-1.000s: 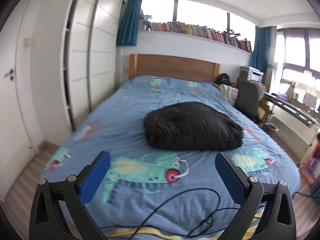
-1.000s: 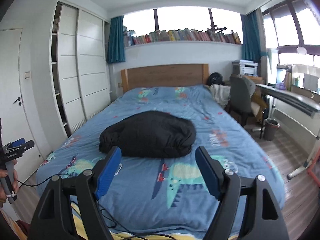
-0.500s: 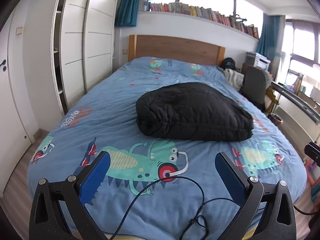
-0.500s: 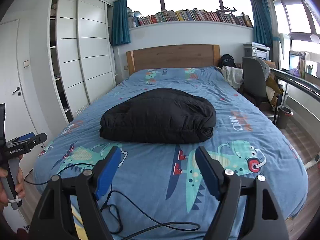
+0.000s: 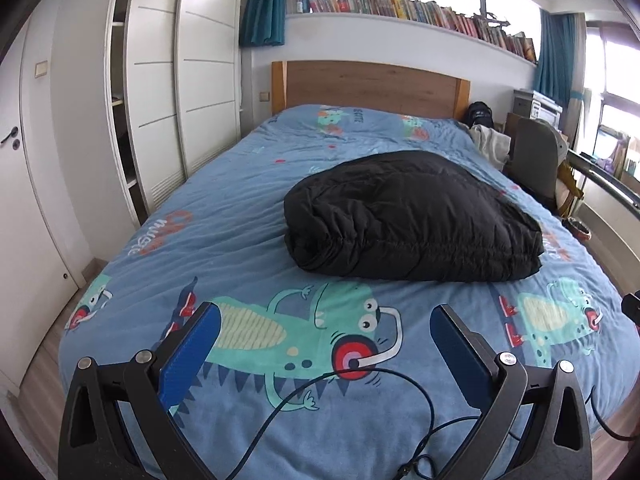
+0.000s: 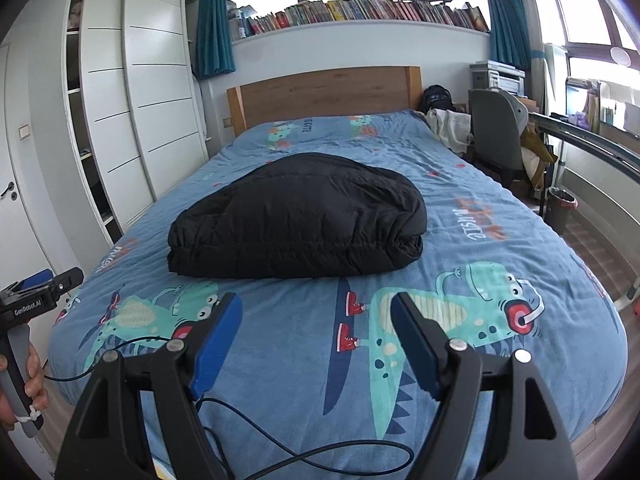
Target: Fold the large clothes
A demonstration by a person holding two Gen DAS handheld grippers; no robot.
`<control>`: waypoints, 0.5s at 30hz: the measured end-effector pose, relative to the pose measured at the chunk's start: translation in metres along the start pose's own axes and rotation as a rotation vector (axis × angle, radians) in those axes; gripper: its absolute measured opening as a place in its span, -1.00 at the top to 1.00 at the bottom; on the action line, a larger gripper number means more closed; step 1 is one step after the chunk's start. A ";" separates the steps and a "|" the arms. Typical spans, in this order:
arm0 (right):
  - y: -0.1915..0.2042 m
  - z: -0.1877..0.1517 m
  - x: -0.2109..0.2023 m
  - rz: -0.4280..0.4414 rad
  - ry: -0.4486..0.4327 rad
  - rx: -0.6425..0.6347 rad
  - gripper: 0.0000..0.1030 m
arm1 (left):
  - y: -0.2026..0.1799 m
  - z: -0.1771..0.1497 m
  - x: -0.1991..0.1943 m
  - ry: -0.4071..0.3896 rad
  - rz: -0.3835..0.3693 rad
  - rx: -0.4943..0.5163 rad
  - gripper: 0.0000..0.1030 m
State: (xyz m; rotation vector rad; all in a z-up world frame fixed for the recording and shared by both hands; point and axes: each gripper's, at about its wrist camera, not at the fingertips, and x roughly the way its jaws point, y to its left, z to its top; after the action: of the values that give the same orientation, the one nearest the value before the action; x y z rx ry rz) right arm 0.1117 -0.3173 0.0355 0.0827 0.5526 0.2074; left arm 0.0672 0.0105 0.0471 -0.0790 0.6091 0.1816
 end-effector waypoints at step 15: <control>-0.002 -0.014 0.013 -0.029 0.034 0.000 -0.47 | 0.005 -0.014 0.015 0.050 0.035 0.020 -0.99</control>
State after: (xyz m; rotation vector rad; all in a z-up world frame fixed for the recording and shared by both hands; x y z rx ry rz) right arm 0.1157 -0.3156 0.0167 0.0713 0.5876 0.1806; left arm 0.0702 0.0162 0.0274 -0.0533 0.6628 0.2080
